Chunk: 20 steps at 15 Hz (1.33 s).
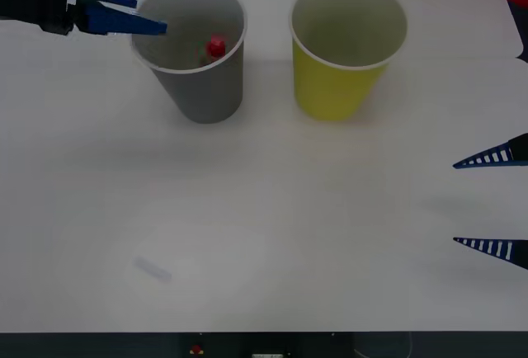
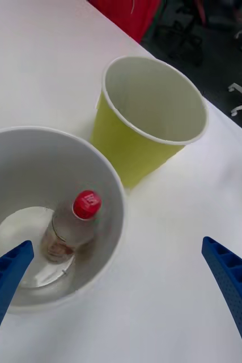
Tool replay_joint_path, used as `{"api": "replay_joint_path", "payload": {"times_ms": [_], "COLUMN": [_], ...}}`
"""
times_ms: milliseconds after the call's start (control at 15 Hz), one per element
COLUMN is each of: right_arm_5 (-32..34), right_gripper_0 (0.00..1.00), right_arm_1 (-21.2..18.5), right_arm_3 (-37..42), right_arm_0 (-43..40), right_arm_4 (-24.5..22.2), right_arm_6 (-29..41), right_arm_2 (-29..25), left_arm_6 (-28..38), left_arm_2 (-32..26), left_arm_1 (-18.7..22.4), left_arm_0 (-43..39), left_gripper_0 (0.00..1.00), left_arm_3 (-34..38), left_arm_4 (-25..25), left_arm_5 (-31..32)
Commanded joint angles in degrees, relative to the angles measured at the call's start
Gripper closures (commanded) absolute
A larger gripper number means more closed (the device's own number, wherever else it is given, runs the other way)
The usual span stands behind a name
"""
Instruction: Put the can into the green bin and the plastic bottle into the gray bin
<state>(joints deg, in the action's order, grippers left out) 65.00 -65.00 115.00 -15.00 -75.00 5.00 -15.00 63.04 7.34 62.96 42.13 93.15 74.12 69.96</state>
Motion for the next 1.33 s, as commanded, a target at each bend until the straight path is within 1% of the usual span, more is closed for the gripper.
{"api": "replay_joint_path", "payload": {"times_ms": [67, 133, 267, 333, 533, 600, 667, 733, 800, 1133, 1267, 1333], "right_arm_5": [0.00, 0.00, 0.00, 0.00, 0.00, 0.00, 0.00, 0.00, 0.00, 0.00, 0.00, 0.00], "right_gripper_0": [0.00, 0.00, 0.00, 0.00, 0.00, 0.00, 0.00, 0.00, 0.00, 0.00, 0.00, 0.00], "right_arm_1": [0.00, 0.00, 0.00, 0.00, 0.00, 0.00, 0.00, 0.00, 0.00, 0.00, 0.00, 0.00], "right_arm_3": [0.00, 0.00, 0.00, 0.00, 0.00, 0.00, 0.00, 0.00, 0.00, 0.00, 0.00, 0.00], "right_arm_0": [0.00, 0.00, 0.00, 0.00, 0.00, 0.00, 0.00, 0.00, 0.00, 0.00, 0.00, 0.00], "right_arm_4": [0.00, 0.00, 0.00, 0.00, 0.00, 0.00, 0.00, 0.00, 0.00, 0.00, 0.00, 0.00], "right_arm_6": [0.00, 0.00, 0.00, 0.00, 0.00, 0.00, 0.00, 0.00, 0.00, 0.00, 0.00, 0.00], "right_arm_2": [0.00, 0.00, 0.00, 0.00, 0.00, 0.00, 0.00, 0.00, 0.00, 0.00, 0.00, 0.00], "left_arm_6": [-6.17, -10.39, -16.28, -18.92, -23.14, -23.49, -23.84, -24.72, -27.00, -38.43, -41.95, -42.39], "left_arm_2": [-6.82, -8.57, -11.21, -14.11, -22.11, -23.78, -25.19, -26.42, -27.30, -28.35, -28.88, -29.40], "left_arm_1": [-0.03, -0.03, -0.29, -1.61, -6.18, -7.41, -8.46, -9.43, -10.05, -11.54, -11.72, -12.16], "left_arm_0": [-9.61, -13.57, -18.40, -20.60, -24.29, -25.17, -26.05, -27.54, -28.95, -36.77, -39.84, -40.90], "left_gripper_0": [0.00, 0.00, 0.00, 0.00, 0.00, 0.00, 0.00, 0.00, 0.00, 0.00, 0.00, 0.00], "left_arm_3": [4.85, 5.90, 7.22, 7.31, 7.92, 8.54, 9.07, 9.68, 10.30, 12.67, 14.60, 15.31], "left_arm_4": [-5.74, -8.21, -9.52, -8.82, -4.87, -4.25, -3.99, -3.99, -3.99, -3.99, -3.02, -2.84], "left_arm_5": [0.53, 0.53, 2.12, 5.72, 16.62, 18.99, 20.04, 20.04, 20.04, 20.04, 20.04, 20.04]}}
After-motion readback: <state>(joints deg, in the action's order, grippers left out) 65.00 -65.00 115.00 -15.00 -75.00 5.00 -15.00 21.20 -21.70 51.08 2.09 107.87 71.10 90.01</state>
